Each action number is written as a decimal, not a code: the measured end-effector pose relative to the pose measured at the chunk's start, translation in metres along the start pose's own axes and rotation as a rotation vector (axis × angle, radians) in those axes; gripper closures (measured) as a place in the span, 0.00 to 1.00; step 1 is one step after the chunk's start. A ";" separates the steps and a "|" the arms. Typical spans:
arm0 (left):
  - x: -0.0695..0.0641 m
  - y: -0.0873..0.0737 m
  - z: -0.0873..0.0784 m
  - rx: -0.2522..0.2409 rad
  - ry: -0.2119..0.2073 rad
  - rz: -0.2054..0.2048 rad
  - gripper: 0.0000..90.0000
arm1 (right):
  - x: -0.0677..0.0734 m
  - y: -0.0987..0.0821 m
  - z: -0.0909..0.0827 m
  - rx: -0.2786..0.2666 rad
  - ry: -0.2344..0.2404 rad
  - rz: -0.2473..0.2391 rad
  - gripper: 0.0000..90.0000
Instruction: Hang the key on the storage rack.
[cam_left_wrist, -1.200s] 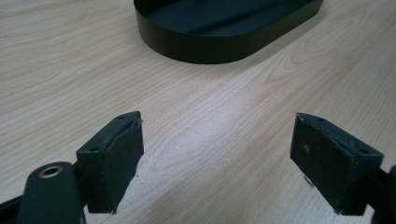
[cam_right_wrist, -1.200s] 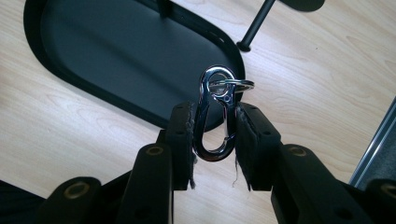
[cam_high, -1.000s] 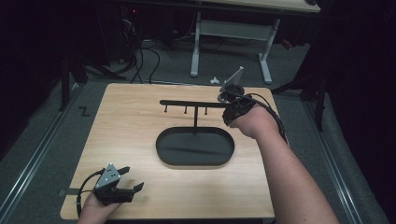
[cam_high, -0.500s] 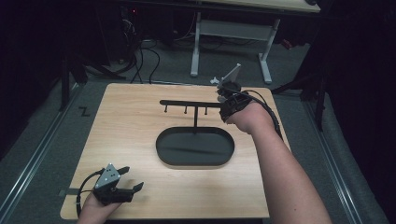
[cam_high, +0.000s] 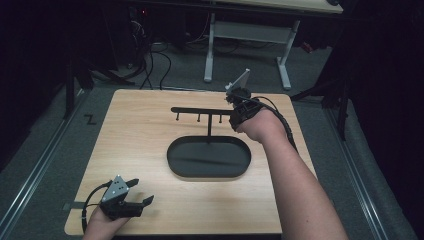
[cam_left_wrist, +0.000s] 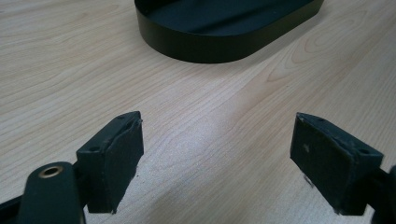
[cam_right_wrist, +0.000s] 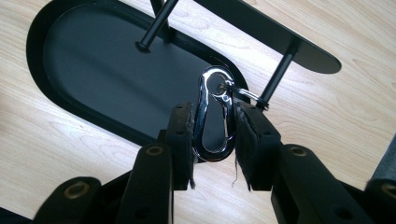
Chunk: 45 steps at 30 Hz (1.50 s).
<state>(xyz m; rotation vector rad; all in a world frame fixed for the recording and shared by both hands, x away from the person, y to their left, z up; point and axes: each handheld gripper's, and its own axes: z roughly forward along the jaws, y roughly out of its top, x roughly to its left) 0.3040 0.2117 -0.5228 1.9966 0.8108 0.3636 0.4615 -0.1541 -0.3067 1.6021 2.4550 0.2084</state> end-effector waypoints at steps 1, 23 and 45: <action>0.000 0.000 0.000 0.000 0.000 0.000 0.20 | 0.000 0.001 0.001 0.001 -0.002 -0.004 0.76; -0.001 0.000 0.001 0.009 -0.003 0.004 0.20 | -0.003 -0.005 0.008 0.002 0.040 0.015 0.71; -0.001 0.000 0.001 0.006 -0.003 0.004 0.20 | -0.006 -0.010 0.003 0.001 0.046 0.033 0.72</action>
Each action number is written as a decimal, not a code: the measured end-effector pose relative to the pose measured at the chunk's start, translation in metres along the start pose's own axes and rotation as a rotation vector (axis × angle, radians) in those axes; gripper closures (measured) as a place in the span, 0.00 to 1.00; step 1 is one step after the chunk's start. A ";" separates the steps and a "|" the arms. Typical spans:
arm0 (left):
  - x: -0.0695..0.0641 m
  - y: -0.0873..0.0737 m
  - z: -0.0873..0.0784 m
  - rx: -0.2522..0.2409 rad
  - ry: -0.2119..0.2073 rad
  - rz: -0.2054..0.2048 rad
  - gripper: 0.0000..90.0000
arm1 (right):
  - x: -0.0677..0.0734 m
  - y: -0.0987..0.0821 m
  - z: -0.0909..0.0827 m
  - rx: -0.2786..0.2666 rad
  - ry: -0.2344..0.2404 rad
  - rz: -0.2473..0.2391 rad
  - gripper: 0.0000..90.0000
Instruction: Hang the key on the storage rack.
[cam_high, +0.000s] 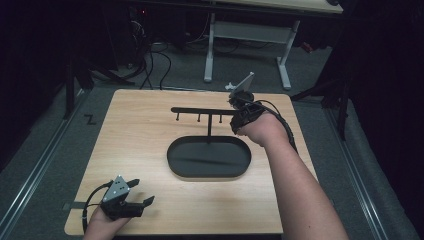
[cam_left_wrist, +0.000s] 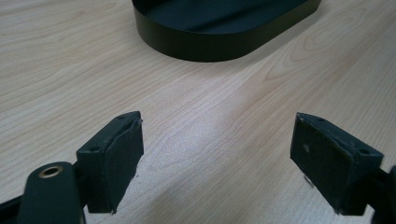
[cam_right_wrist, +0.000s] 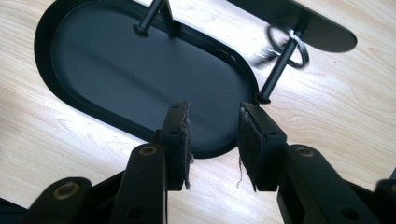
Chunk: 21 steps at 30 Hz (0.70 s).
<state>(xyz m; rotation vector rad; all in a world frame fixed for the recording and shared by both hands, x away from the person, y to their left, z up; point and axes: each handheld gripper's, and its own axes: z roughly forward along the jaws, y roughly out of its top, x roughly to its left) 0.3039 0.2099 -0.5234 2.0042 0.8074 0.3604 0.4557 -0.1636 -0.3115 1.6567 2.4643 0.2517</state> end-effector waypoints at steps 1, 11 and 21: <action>0.000 0.000 0.000 -0.001 0.000 0.000 0.20 | 0.000 -0.001 0.000 0.000 0.000 0.002 0.72; 0.000 -0.001 -0.001 0.003 0.002 -0.001 0.20 | -0.005 -0.009 0.000 0.010 0.008 0.011 0.73; 0.000 -0.001 -0.001 -0.002 0.003 -0.004 0.20 | -0.006 -0.016 0.007 0.022 0.017 0.026 0.72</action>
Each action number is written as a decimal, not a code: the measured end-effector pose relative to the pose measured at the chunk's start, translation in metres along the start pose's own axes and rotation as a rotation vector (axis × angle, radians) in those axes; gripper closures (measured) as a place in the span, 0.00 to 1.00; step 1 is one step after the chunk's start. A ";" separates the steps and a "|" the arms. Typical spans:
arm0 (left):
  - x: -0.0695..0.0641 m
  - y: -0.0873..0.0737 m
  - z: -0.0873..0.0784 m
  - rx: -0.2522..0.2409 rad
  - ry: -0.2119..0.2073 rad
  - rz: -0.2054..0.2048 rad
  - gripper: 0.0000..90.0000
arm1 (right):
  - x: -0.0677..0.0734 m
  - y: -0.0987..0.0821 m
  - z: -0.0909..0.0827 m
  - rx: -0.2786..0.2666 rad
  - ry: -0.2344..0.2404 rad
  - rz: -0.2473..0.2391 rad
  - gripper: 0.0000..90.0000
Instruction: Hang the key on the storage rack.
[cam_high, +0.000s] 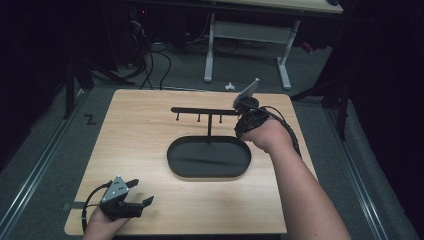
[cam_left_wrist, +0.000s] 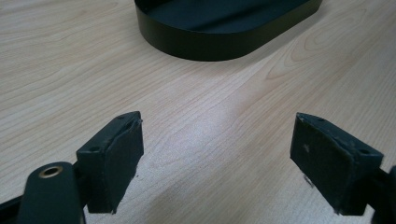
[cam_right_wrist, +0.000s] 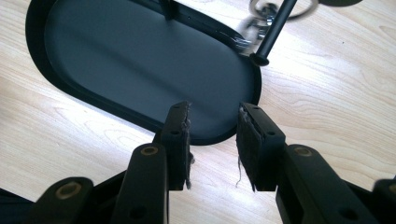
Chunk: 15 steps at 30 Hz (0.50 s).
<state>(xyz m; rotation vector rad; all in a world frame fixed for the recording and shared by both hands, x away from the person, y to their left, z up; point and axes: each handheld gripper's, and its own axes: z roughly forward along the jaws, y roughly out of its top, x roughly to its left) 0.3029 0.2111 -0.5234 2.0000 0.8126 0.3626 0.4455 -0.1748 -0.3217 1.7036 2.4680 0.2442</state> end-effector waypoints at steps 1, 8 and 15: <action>0.000 0.000 0.000 0.002 0.000 0.001 0.20 | -0.001 -0.001 0.002 -0.002 0.002 -0.006 0.72; 0.001 -0.001 -0.001 0.003 0.001 -0.003 0.20 | -0.001 -0.008 0.015 0.013 0.012 0.002 0.71; 0.001 -0.002 -0.001 0.009 0.001 -0.004 0.20 | -0.004 -0.021 0.030 0.019 0.017 -0.002 0.70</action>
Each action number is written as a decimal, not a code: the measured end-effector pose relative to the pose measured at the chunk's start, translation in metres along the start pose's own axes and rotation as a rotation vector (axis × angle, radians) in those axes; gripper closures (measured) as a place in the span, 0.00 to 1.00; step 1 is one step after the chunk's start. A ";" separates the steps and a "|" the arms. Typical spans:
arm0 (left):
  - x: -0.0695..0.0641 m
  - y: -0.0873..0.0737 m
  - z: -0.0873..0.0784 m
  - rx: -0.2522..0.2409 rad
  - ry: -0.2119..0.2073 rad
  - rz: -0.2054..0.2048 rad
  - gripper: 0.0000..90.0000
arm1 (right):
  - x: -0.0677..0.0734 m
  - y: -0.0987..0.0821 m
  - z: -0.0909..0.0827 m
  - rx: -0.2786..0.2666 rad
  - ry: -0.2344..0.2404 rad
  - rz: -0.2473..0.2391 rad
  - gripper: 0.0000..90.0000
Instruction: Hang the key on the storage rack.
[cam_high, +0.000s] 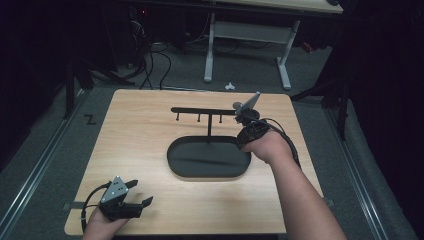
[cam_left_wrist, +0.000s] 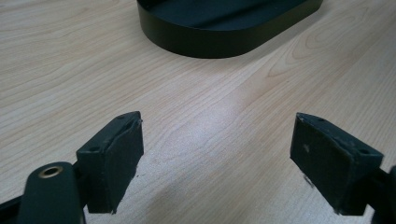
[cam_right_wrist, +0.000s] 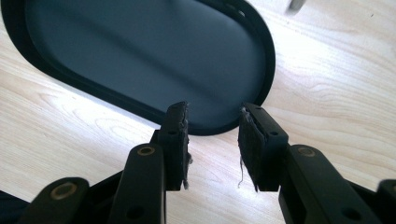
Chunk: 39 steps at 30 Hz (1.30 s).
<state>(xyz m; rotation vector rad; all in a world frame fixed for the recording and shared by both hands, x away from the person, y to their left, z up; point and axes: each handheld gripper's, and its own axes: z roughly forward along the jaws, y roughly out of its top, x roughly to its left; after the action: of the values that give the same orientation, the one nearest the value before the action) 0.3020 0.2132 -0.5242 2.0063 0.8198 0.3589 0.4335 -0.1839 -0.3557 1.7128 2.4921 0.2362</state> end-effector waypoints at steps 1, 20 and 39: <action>0.000 0.000 0.000 0.003 -0.001 0.002 0.20 | 0.000 -0.002 0.002 0.000 -0.002 0.008 0.70; -0.002 0.000 0.003 0.015 0.000 0.010 0.20 | -0.017 -0.081 0.059 -0.083 -0.044 0.019 0.68; 0.000 0.002 0.001 0.009 0.023 0.007 0.20 | -0.002 -0.176 0.115 -0.496 -0.029 0.115 0.63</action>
<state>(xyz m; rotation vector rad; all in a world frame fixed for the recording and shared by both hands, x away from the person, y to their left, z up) 0.3035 0.2119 -0.5236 2.0176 0.8298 0.3831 0.2932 -0.2396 -0.5015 1.6229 2.0762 0.7593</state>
